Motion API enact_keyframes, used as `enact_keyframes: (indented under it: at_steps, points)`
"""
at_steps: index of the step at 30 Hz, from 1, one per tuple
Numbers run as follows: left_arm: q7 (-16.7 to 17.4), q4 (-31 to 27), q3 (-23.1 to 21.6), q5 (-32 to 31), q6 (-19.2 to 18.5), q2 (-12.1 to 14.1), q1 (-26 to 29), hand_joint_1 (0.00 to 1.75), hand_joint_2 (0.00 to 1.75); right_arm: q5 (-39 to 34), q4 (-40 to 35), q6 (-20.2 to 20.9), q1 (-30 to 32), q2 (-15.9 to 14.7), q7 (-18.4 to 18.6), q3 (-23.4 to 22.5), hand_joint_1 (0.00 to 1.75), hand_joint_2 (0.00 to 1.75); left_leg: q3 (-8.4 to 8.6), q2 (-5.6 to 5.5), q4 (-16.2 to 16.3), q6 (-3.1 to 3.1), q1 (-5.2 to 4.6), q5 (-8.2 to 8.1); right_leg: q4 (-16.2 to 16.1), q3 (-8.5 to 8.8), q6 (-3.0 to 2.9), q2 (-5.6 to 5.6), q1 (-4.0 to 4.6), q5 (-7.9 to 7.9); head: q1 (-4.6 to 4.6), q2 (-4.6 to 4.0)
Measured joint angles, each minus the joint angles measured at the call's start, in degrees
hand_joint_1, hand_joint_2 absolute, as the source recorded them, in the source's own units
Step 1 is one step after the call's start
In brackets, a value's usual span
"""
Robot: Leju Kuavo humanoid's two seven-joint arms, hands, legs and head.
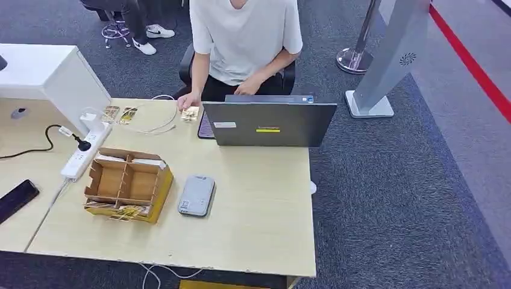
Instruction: Pass the card to the sensor for recognition and then transmit it.
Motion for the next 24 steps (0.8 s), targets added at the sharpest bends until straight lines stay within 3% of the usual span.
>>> enact_keyframes:
  at_steps: [5,8,11,14,17,20,24]
  points:
    - [0.81,-9.74,-1.07,-2.12,-1.64,-2.16,1.77,0.0,1.75,-0.17,0.37,0.0,-0.26,0.07,0.13,-1.34,0.0,0.0,0.02,0.02,0.0,0.0,0.0,0.01,0.01,0.01,-0.01,0.02,0.0,0.01,0.0,0.0]
    - [-1.73,-16.22,-1.64,-8.12,-0.28,-3.19,2.13,0.0,1.75,2.98,0.57,0.92,-0.47,0.09,-0.13,-1.95,0.0,0.0,0.03,0.02,0.0,0.0,0.02,0.01,0.01,0.0,-0.01,0.02,0.0,0.01,0.02,0.0]
    - [2.4,-22.31,-1.84,-20.18,-2.8,-3.89,1.62,0.0,1.75,2.97,0.79,0.98,-0.9,0.15,-0.07,-2.21,0.0,0.0,0.03,0.01,0.0,0.0,0.01,0.01,0.01,0.0,-0.01,0.02,0.0,0.01,0.0,0.0]
    - [6.01,-27.34,-2.56,-26.62,-4.2,-4.39,0.13,0.0,1.75,3.57,0.92,1.03,-1.13,0.31,0.04,-2.49,0.0,0.0,0.06,0.05,0.0,-0.05,0.01,0.04,0.01,0.01,-0.03,0.05,0.0,0.03,0.0,0.0]
    - [6.86,-31.6,-3.59,-32.18,-3.56,-4.72,-1.4,0.0,1.75,4.09,1.05,1.14,-1.38,0.59,0.15,-2.71,0.0,0.0,0.07,0.07,0.0,-0.06,0.01,0.05,0.02,-0.01,-0.04,0.08,0.0,0.04,0.0,0.0]
    - [8.01,-35.41,-4.68,-49.27,-2.06,-4.85,-2.6,0.0,1.75,5.59,1.11,1.77,-1.63,0.68,0.44,-2.89,0.0,0.0,0.07,0.06,0.01,-0.06,0.01,0.05,0.01,-0.02,-0.04,0.09,0.0,0.04,0.0,0.0]
    - [13.86,-37.67,-6.99,-84.21,3.62,-4.67,-4.18,0.0,1.75,6.77,1.29,1.96,-1.9,0.98,0.65,-2.93,0.0,0.0,0.06,0.05,0.0,-0.06,0.02,0.05,0.02,-0.01,-0.04,0.07,0.0,0.04,-0.02,0.0]
